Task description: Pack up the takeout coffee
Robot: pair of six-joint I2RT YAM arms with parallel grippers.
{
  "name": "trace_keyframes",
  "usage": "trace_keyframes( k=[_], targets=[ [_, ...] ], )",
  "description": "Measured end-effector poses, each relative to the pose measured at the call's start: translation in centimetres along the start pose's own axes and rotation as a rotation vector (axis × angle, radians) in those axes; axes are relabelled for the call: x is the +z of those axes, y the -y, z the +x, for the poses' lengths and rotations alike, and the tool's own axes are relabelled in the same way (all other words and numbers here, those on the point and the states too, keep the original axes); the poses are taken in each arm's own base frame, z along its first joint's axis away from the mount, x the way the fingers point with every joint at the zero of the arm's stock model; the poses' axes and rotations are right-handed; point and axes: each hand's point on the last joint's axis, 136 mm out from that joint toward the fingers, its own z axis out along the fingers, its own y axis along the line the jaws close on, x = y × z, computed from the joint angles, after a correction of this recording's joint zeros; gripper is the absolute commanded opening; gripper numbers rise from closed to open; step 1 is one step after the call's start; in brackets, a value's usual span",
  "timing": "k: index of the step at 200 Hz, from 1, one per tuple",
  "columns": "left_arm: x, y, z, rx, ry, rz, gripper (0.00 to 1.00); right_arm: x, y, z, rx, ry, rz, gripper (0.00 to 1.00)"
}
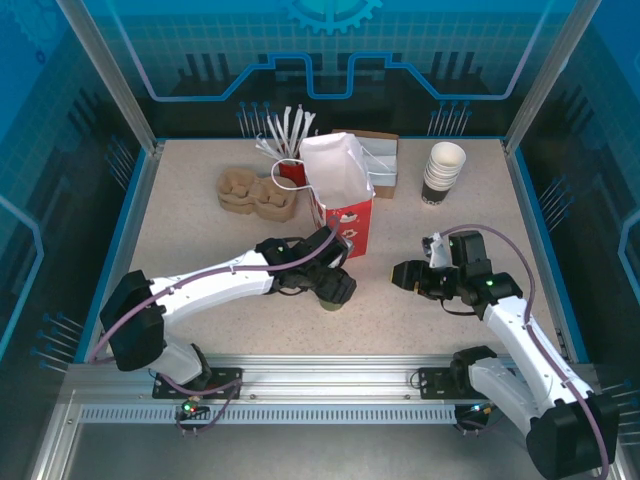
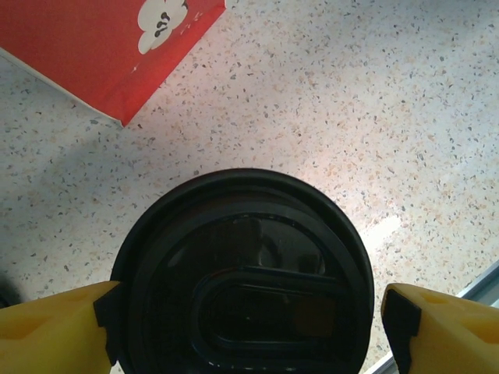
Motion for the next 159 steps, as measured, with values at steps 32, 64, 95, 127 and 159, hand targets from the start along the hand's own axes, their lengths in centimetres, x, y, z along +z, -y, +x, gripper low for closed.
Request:
trace_keyframes(
  k=[32, 64, 95, 127, 159],
  targets=[
    [0.2, -0.3, -0.1, 0.001, -0.005, -0.020, 0.78, -0.1, 0.1, -0.1, -0.001, 0.004, -0.003, 0.58],
    [0.2, -0.5, -0.1, 0.000, -0.006, -0.032, 0.77, -0.1, 0.2, 0.0, 0.006, 0.003, -0.010, 0.58],
    [0.1, -0.8, -0.1, -0.001, -0.002, -0.053, 0.75, -0.2, 0.3, -0.1, 0.004, 0.007, -0.009, 0.58],
    [0.0, -1.3, -0.1, -0.002, 0.002, -0.078, 0.75, -0.2, 0.3, -0.1, 0.005, 0.008, -0.009, 0.58],
    [-0.2, -2.5, -0.2, -0.029, 0.005, -0.104, 0.75, -0.2, 0.5, 0.0, 0.010, 0.005, -0.011, 0.58]
  ],
)
